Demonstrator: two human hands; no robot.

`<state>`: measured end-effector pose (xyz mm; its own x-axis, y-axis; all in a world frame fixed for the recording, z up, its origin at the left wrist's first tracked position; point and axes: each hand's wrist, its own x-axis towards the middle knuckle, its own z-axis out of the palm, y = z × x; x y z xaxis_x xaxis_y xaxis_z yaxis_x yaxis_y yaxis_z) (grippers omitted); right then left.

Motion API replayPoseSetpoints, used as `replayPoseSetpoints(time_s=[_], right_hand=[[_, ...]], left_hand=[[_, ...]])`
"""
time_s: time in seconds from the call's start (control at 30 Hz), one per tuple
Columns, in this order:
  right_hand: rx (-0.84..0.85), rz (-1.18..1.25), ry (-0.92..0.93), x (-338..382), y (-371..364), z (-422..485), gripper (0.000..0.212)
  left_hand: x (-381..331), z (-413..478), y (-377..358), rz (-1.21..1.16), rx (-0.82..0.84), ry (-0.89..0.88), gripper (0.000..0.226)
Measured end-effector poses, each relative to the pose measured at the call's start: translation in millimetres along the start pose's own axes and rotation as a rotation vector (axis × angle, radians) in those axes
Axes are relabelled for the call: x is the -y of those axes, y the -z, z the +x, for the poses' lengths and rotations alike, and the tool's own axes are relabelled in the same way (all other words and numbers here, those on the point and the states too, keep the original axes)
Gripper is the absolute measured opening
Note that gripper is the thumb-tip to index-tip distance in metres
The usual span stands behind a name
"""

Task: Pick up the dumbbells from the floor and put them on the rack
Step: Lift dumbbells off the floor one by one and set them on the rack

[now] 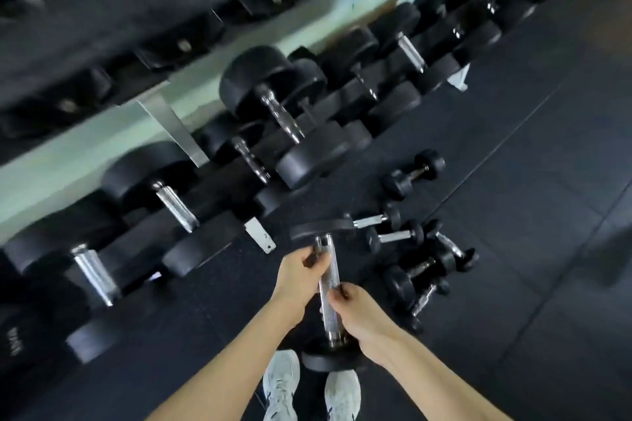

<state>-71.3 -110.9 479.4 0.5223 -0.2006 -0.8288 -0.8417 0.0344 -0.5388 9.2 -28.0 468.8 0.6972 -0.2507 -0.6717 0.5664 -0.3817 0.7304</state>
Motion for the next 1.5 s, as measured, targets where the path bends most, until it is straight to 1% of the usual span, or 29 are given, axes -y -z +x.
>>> replayPoseSetpoints(time_s=[0.1,0.2,0.27,0.33,0.4,0.47,0.57,0.63,0.7,0.77,0.87,0.9,0.97,1.0,1.1,1.13,1.27,1.4,1.5], right_hand=[[0.027,-0.058,0.085,58.5,12.8,-56.8,0.024],[0.068,-0.105,0.191,113.8,15.7,-94.6,0.025],[0.111,-0.143,0.272,150.1,12.0,-117.1,0.027],[0.139,-0.187,0.344,176.0,7.2,-126.0,0.027],[0.164,-0.224,0.397,205.5,-2.0,-134.1,0.028],[0.185,-0.245,0.431,234.4,-14.9,-137.9,0.026],[0.231,-0.247,0.475,276.4,-43.4,-140.9,0.022],[0.243,-0.271,0.499,298.3,-66.7,-136.0,0.023],[0.260,-0.280,0.510,318.3,-93.3,-130.1,0.025],[0.292,-0.311,0.522,340.2,-123.9,-122.0,0.027],[0.339,-0.331,0.531,368.1,-175.2,-108.1,0.026],[0.363,-0.323,0.523,377.4,-195.8,-102.5,0.025],[0.412,-0.305,0.504,393.3,-240.2,-87.8,0.023],[0.431,-0.299,0.490,399.5,-263.2,-81.4,0.022],[0.474,-0.280,0.446,413.8,-324.0,-68.8,0.023],[0.489,-0.272,0.432,418.4,-341.4,-64.8,0.023],[0.542,-0.207,0.343,436.2,-401.1,-40.0,0.021],[0.530,-0.195,0.280,450.3,-434.6,-13.0,0.020],[0.521,-0.177,0.243,457.9,-451.9,6.6,0.019]], left_hand=[[-71.8,-54.2,20.6,-0.090,-0.046,-0.063,0.009],[-128.4,-91.1,42.3,-0.152,-0.148,-0.152,0.006],[-160.6,-113.9,61.0,-0.220,-0.232,-0.189,0.014],[-182.2,-123.7,74.7,-0.243,-0.280,-0.197,0.019],[-203.2,-131.3,95.5,-0.282,-0.333,-0.196,0.017],[-223.5,-134.8,119.6,-0.322,-0.389,-0.229,0.013],[-247.0,-137.0,159.8,-0.350,-0.455,-0.273,0.016],[-254.1,-134.7,188.5,-0.383,-0.481,-0.270,0.014],[-257.7,-129.3,220.9,-0.418,-0.504,-0.255,0.003],[-258.4,-120.1,257.2,-0.444,-0.544,-0.252,0.012],[-257.4,-106.7,314.1,-0.464,-0.592,-0.231,0.018],[-255.5,-100.4,336.3,-0.460,-0.605,-0.222,0.017],[-249.1,-90.0,382.4,-0.415,-0.627,-0.210,0.005],[-244.2,-85.0,406.1,-0.378,-0.641,-0.200,0.006],[-226.5,-67.0,469.9,-0.268,-0.678,-0.162,0.021],[-222.5,-62.0,487.0,-0.246,-0.686,-0.152,0.023],[-216.3,-39.1,544.2,-0.207,-0.697,-0.124,0.022],[-214.6,-16.6,576.4,-0.167,-0.686,-0.110,0.020],[-211.4,0.6,593.0,-0.163,-0.682,-0.069,0.009]])
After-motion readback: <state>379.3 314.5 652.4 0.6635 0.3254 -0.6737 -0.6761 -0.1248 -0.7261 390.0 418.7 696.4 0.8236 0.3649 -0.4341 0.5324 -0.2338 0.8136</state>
